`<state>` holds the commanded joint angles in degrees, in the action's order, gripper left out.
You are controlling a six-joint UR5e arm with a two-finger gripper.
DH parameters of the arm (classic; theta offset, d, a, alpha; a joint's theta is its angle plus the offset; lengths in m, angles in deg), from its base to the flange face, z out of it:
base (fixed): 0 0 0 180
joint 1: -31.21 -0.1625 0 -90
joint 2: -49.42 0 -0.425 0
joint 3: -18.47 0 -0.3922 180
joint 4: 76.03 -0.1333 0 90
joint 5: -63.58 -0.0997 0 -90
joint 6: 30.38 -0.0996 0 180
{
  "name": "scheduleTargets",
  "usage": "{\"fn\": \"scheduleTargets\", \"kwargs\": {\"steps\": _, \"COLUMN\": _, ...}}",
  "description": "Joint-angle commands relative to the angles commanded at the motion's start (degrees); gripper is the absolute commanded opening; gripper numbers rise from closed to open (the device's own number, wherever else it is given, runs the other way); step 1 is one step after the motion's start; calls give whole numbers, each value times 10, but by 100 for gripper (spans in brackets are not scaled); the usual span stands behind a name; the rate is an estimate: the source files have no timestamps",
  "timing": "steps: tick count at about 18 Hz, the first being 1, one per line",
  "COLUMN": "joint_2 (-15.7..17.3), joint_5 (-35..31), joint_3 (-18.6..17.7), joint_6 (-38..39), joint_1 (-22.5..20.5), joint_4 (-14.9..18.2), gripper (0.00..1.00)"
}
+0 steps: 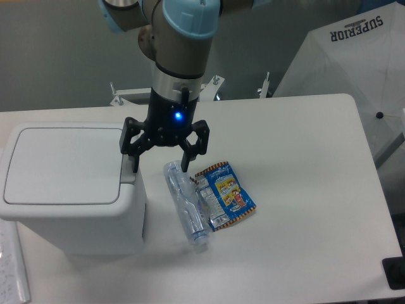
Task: Open the trash can
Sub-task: 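Lift the trash can lid upward with the gripper and withdraw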
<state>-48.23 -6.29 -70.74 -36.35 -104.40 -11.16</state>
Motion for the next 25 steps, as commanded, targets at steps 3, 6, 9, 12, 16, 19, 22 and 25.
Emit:
{"fn": "scheduleTargets", "kwargs": {"steps": 3, "joint_2": -1, "joint_5": 0, "joint_3": -2, "joint_6": 0, "joint_1": 0, "joint_4": 0, "gripper": 100}}
{"fn": "scheduleTargets", "kwargs": {"steps": 6, "joint_2": 0, "joint_5": -1, "joint_3": -5, "joint_6": 0, "joint_1": 0, "joint_4": -1, "gripper": 100}}
{"fn": "scheduleTargets", "kwargs": {"steps": 9, "joint_2": 0, "joint_5": -1, "joint_3": -5, "joint_6": 0, "joint_1": 0, "joint_4": -1, "gripper": 100}}
{"fn": "scheduleTargets", "kwargs": {"steps": 12, "joint_2": 3, "joint_5": 3, "joint_3": 10, "joint_6": 0, "joint_1": -1, "joint_4": -1, "gripper": 100}}
{"fn": "scheduleTargets", "kwargs": {"steps": 16, "joint_2": 6, "joint_5": -1, "joint_3": 32, "joint_6": -11, "joint_1": -25, "joint_4": -3, "gripper": 100}}
{"fn": "scheduleTargets", "kwargs": {"steps": 19, "joint_2": 8, "joint_5": -2, "joint_3": 53, "joint_6": -35, "joint_1": -89, "joint_4": -4, "gripper": 100}}
{"fn": "scheduleTargets", "kwargs": {"steps": 22, "joint_2": 7, "joint_5": -9, "joint_3": 55, "joint_6": -91, "joint_1": -144, "joint_4": -5, "gripper": 100}}
{"fn": "scheduleTargets", "kwargs": {"steps": 25, "joint_2": 4, "joint_5": -59, "joint_3": 52, "joint_6": -155, "joint_1": -188, "joint_4": -4, "gripper": 100}}
